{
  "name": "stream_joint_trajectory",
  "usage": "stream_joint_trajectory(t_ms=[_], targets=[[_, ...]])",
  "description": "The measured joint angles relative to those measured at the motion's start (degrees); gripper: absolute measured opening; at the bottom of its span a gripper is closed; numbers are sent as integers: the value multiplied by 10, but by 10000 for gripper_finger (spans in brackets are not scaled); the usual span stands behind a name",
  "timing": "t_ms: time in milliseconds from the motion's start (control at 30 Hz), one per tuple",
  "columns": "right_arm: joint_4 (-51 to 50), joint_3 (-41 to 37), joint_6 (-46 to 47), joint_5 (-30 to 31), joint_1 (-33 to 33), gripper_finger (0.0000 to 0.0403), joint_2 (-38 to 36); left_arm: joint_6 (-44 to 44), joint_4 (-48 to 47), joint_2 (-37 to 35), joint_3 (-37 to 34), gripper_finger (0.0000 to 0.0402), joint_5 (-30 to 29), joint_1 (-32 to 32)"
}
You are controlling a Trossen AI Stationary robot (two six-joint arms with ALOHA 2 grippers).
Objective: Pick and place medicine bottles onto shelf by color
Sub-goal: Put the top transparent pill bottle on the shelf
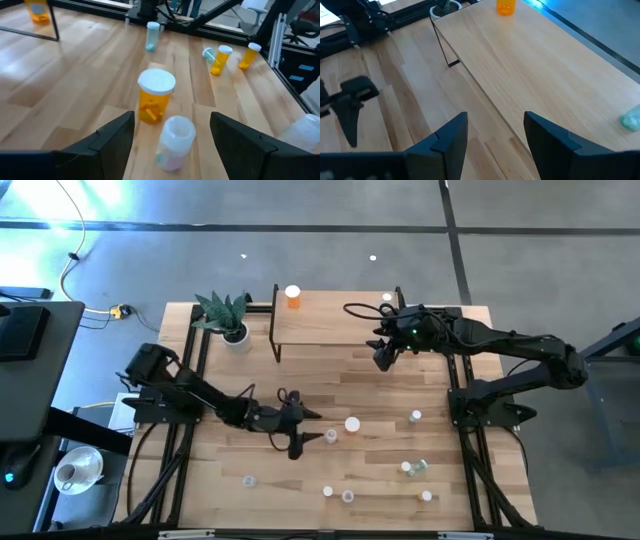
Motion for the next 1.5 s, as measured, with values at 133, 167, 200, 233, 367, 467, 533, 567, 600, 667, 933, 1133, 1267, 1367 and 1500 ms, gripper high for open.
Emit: stream_joint_trajectory(t_ms=[133, 167, 200, 233, 367, 467, 533, 567, 600, 667, 933, 1133, 1267, 1367, 1500], targets=[[-3, 0, 13, 0, 0, 185, 0, 1, -13, 26, 32, 250, 2, 0], [-3, 0, 14, 0, 0, 185, 0, 1, -20, 31, 42, 250, 11, 0], [-3, 0, 14, 0, 0, 185, 0, 2, -35, 33, 51, 250, 18, 1], [-3, 0, 14, 0, 0, 185, 0, 7, -54, 33, 60, 250, 26, 4], [-4, 0, 14, 0, 0, 185, 0, 10, -163, 31, 110, 250, 69, 16], [-5, 0, 14, 0, 0, 185, 0, 13, -245, 31, 151, 250, 83, 25], [-5, 0, 14, 0, 0, 185, 0, 25, -285, 31, 171, 250, 85, 30], [-5, 0, 13, 0, 0, 185, 0, 30, -297, 31, 178, 250, 86, 32], [-5, 0, 12, 0, 0, 185, 0, 36, -301, 31, 182, 250, 86, 32], [-5, 0, 12, 0, 0, 185, 0, 41, -303, 31, 189, 250, 86, 35], [-8, 0, 12, 0, 0, 185, 0, 40, -316, 41, 191, 250, 87, 34], [-8, 0, 12, 0, 0, 185, 0, 36, -307, 60, 191, 250, 87, 34], [-8, 0, 12, 0, 0, 185, 0, 36, -307, 73, 190, 250, 87, 34], [-8, 0, 12, 0, 0, 185, 0, 36, -308, 77, 190, 250, 87, 33], [-8, 0, 12, 0, 0, 185, 0, 35, -305, 81, 190, 250, 84, 33]])
